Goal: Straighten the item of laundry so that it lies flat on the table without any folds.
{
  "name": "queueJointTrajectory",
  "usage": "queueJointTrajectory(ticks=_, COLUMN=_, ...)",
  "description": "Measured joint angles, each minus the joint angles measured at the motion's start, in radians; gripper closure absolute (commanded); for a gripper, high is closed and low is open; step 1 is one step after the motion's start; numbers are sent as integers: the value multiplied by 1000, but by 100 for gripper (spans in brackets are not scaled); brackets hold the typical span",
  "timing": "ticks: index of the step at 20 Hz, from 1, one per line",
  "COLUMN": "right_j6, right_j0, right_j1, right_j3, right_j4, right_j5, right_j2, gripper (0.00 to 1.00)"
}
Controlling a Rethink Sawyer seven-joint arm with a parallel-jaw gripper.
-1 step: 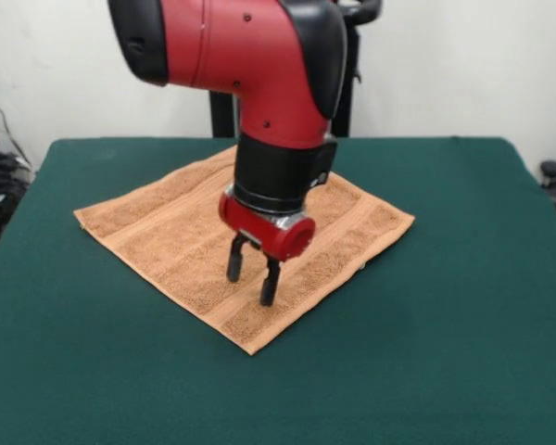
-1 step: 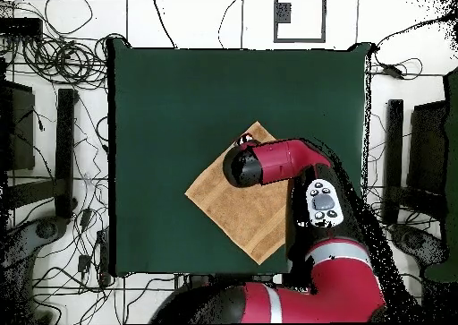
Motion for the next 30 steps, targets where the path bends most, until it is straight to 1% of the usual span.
queueJointTrajectory(ticks=6, right_j6=-142, right_j0=-34, right_j1=10, right_j3=-35, right_j4=-36, right_j5=11, right_j2=56, gripper=0)
queueJointTrajectory(ticks=8, right_j6=-164, right_j0=-38, right_j1=13, right_j3=-41, right_j4=-40, right_j5=15, right_j2=66, gripper=0)
queueJointTrajectory(ticks=9, right_j6=-188, right_j0=-45, right_j1=16, right_j3=-48, right_j4=-42, right_j5=20, right_j2=87, gripper=0)
queueJointTrajectory(ticks=13, right_j6=-212, right_j0=-56, right_j1=22, right_j3=-58, right_j4=-42, right_j5=28, right_j2=113, gripper=0)
queueJointTrajectory(ticks=19, right_j6=-212, right_j0=-84, right_j1=41, right_j3=-64, right_j4=-44, right_j5=54, right_j2=156, gripper=0)
queueJointTrajectory(ticks=25, right_j6=-217, right_j0=-119, right_j1=41, right_j3=-67, right_j4=-44, right_j5=125, right_j2=204, gripper=0)
queueJointTrajectory(ticks=30, right_j6=-275, right_j0=-154, right_j1=40, right_j3=-77, right_j4=-45, right_j5=212, right_j2=243, gripper=0)
